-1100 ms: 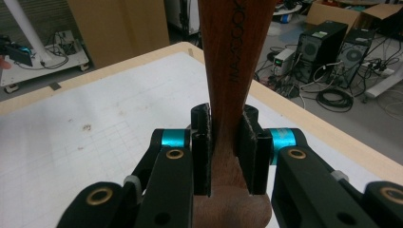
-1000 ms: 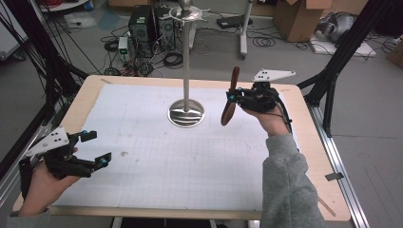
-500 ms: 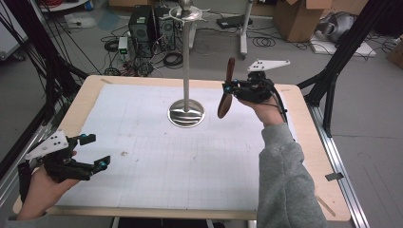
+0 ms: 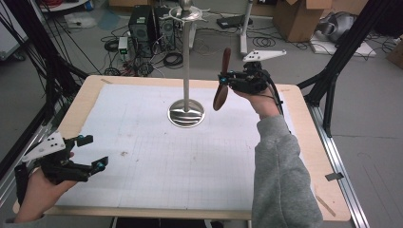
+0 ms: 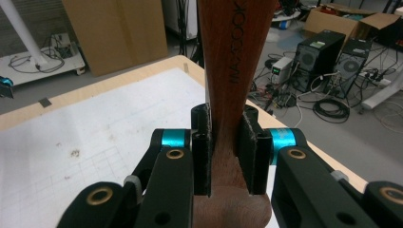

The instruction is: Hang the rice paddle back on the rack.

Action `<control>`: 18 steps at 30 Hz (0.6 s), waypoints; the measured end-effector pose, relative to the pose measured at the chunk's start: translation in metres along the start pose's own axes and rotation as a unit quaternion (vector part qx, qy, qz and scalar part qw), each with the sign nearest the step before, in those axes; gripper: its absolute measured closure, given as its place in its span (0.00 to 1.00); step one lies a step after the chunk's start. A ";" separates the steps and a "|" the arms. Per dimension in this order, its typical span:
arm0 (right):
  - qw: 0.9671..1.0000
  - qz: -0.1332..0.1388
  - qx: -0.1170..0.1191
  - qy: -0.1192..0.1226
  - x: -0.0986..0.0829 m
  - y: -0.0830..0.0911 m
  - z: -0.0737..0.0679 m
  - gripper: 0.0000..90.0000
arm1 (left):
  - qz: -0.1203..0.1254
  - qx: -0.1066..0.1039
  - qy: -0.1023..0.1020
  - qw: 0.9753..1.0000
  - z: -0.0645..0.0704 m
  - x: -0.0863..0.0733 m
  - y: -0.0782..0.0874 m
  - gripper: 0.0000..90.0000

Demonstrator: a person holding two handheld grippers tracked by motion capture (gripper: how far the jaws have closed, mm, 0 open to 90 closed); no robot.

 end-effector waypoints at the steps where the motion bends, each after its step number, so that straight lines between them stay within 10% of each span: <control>1: 1.000 0.001 0.000 0.000 0.001 -0.001 0.000 0.86 | 0.001 0.001 0.001 1.000 0.000 0.000 0.001 0.03; 18: 1.000 0.015 -0.002 0.004 0.025 -0.005 0.003 0.86 | 0.005 0.010 0.005 1.000 -0.001 -0.003 0.012 0.03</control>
Point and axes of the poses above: each handheld gripper's, and its own axes: y roughly backward along the jaws, x roughly out of its top, z roughly to its right, the point moved 1 cm from there along -y, roughly forward along the jaws, and after that the axes turned 3 degrees about -z, right-handed, at the moved point
